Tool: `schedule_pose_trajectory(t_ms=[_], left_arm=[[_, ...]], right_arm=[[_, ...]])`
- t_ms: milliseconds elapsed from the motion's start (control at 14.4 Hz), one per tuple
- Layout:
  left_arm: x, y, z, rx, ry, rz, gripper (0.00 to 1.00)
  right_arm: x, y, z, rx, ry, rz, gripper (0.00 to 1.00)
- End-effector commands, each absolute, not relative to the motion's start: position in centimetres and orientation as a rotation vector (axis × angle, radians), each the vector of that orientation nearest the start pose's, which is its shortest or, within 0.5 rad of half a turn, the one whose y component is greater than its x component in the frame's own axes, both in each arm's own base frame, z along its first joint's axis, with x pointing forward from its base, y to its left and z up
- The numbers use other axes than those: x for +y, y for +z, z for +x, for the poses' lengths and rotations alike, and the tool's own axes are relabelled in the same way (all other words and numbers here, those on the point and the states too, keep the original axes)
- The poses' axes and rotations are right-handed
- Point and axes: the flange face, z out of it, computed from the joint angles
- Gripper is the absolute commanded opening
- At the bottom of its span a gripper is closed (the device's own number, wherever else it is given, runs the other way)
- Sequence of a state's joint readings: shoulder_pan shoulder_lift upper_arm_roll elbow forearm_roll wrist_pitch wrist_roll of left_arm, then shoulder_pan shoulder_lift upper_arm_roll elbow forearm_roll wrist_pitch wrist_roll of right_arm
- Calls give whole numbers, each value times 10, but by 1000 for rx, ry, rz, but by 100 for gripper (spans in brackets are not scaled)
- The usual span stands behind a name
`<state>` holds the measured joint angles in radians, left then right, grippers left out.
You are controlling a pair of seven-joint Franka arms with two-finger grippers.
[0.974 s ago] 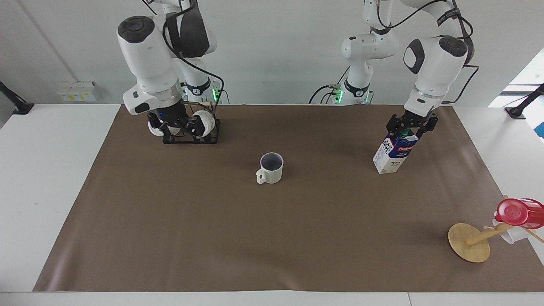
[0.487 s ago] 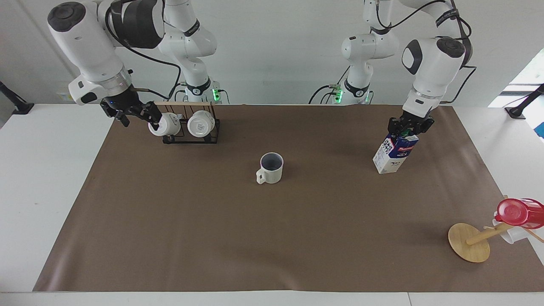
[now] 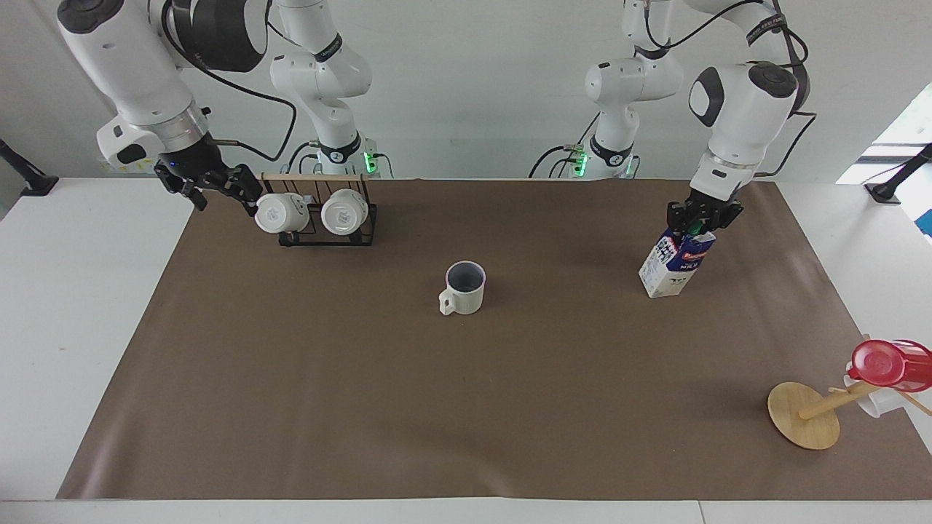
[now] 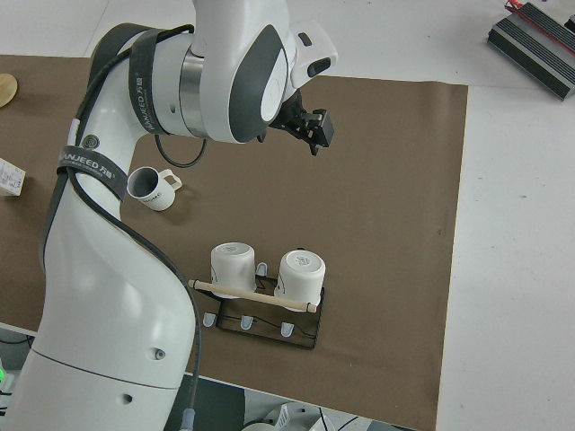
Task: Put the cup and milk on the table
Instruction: 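Retract the right gripper while the left gripper lifts the carton, then carry the milk carton beside the white mug with the left gripper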
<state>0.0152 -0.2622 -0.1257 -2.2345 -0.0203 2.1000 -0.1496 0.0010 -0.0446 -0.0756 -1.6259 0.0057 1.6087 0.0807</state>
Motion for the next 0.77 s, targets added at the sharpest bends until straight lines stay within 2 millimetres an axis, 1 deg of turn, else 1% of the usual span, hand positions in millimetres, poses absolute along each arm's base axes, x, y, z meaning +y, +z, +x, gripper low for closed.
schedule_pose_trajectory(t_ms=[0,70,209,278,348,487,557,626,696], left_arm=[[-100,510,481,-107,-203,-3155,51],[-114,513,481,-90,-200,-3160,52],[-138,518,484,-40,-215,-3169,52],[-156,522,485,-1,-225,-3175,52],[-170,529,488,-9,-232,-3183,52],[-202,535,500,-44,-214,-3199,52],[-220,533,499,-74,-210,-3204,52],[-242,526,498,-96,-202,-3203,52],[-262,517,495,-97,-195,-3195,52]], right_arm=[[-43,657,533,210,-72,-3135,100],[-41,671,525,203,-93,-3134,100],[-37,689,515,193,-65,-3144,100],[-36,694,513,187,-60,-3147,100],[-33,696,509,182,-70,-3145,100],[-29,687,508,174,-39,-3146,100],[-29,687,508,174,-36,-3146,100],[-30,685,508,177,-29,-3146,100],[-31,680,509,180,-17,-3149,100]])
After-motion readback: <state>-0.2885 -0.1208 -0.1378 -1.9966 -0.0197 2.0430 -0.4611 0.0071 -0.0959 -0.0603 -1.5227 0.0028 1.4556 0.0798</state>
